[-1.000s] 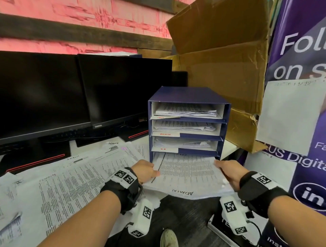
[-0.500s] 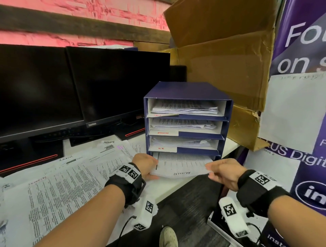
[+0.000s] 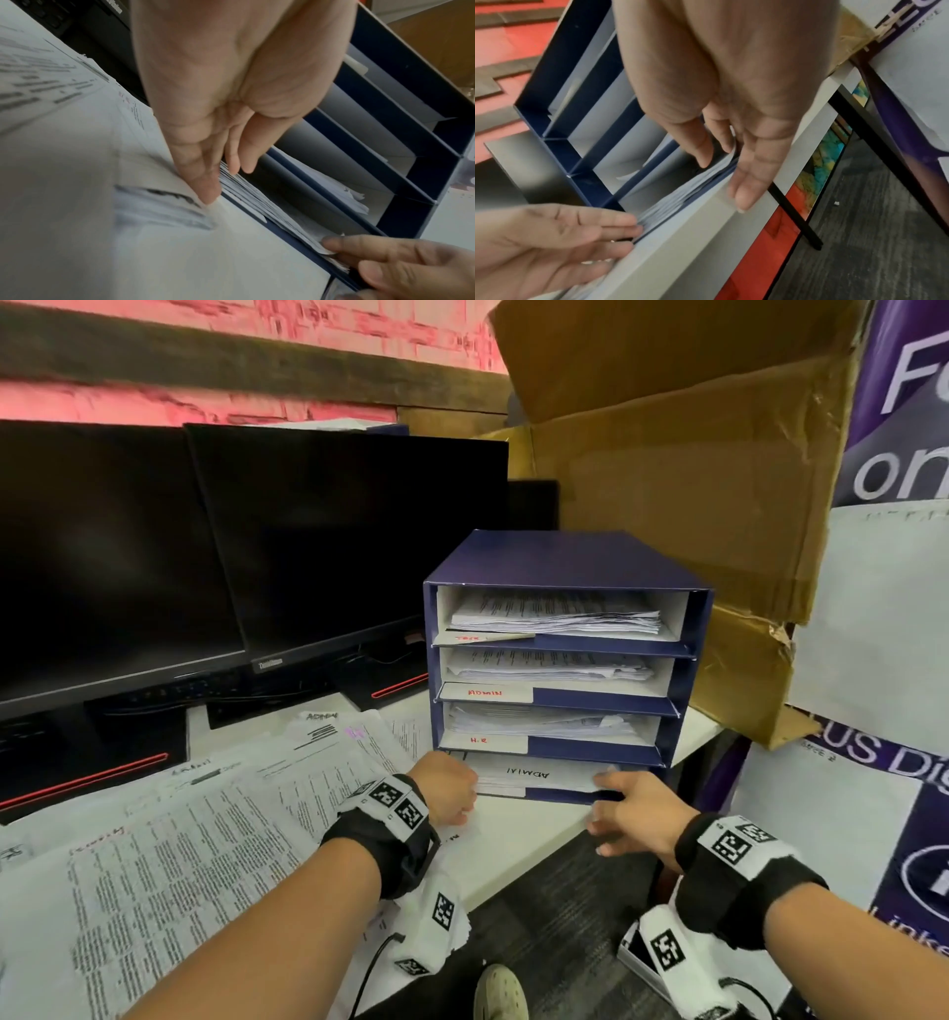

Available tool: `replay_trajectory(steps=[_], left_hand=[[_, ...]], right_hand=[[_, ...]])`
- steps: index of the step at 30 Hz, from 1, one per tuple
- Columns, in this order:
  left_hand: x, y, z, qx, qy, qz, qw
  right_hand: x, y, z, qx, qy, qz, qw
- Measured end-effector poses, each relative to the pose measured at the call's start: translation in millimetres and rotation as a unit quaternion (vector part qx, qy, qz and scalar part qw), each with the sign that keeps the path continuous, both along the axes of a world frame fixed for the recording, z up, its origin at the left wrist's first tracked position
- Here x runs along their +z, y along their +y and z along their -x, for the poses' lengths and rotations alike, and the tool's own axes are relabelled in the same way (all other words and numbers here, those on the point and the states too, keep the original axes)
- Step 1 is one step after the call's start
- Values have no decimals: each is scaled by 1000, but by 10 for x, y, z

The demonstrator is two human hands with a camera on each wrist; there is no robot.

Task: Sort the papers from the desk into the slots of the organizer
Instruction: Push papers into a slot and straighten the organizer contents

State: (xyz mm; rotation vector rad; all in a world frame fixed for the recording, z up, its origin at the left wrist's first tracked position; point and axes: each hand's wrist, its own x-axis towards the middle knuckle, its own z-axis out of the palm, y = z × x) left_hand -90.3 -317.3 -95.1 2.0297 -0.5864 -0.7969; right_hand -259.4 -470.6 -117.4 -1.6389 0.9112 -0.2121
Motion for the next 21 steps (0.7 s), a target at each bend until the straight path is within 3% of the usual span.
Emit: replay_trajectory(steps=[4, 9, 11, 15, 21], left_hand=[[31, -64, 19, -28, -14, -22, 999], [100, 16, -40, 3, -12, 14, 1000], [187, 113, -52, 21, -9, 40, 999], [426, 449, -93, 61, 5, 68, 996], [684, 1129, -279, 133, 28, 28, 990]], right_hand=[[35, -38, -15, 76, 64, 55, 993], [145, 19, -79, 51, 101, 101, 988], [202, 77, -87, 65, 140, 178, 972], [415, 320, -222, 157, 208, 322, 910], [635, 951, -696, 301, 155, 301, 891]])
